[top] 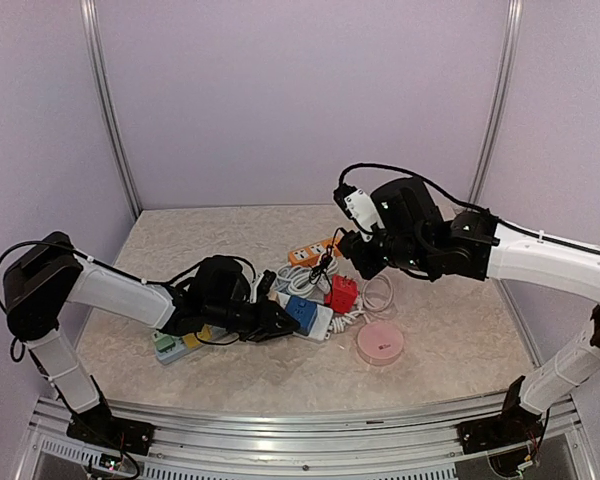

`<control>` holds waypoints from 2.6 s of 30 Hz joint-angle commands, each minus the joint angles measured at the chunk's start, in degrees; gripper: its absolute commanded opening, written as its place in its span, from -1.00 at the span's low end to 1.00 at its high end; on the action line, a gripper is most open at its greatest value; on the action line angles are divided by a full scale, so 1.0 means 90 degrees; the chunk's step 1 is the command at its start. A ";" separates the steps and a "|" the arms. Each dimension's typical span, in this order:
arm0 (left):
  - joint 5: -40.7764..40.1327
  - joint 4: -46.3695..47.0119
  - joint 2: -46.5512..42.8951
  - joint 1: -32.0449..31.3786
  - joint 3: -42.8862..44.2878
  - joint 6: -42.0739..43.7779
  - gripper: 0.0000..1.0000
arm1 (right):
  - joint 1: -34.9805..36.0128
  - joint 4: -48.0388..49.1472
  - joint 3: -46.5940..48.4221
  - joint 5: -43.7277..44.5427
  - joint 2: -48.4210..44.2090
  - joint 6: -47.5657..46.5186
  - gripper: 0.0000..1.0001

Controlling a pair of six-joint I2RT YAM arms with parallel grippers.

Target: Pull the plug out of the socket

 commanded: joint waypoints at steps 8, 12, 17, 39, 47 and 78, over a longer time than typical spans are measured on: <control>-0.1749 -0.3118 -0.1620 0.0540 0.1092 0.2164 -0.26 | -0.2226 -0.0435 -0.0977 0.0425 -0.1002 0.0838 -1.00; -0.2123 -0.3678 -0.2412 0.0910 0.1215 0.2524 -0.21 | -0.3199 -0.0362 -0.1387 0.0267 -0.1158 0.0987 -1.00; -0.2099 -0.4187 -0.3313 0.1597 0.1217 0.2884 -0.03 | -0.4385 -0.0068 -0.1903 -0.0161 -0.1244 0.1067 -1.00; -0.0855 -0.4808 -0.4693 0.4724 0.0798 0.3705 0.97 | -0.6001 0.0834 -0.2321 -0.1732 0.0414 0.1201 -0.99; -0.0837 -0.4803 -0.4837 0.5030 0.0571 0.3871 0.97 | -0.6100 0.0880 -0.2274 -0.1922 0.0934 0.1200 -0.63; -0.0337 -0.4754 -0.4610 0.5078 0.0594 0.4005 0.97 | -0.6100 0.0777 -0.2324 -0.1975 0.0164 0.0755 0.86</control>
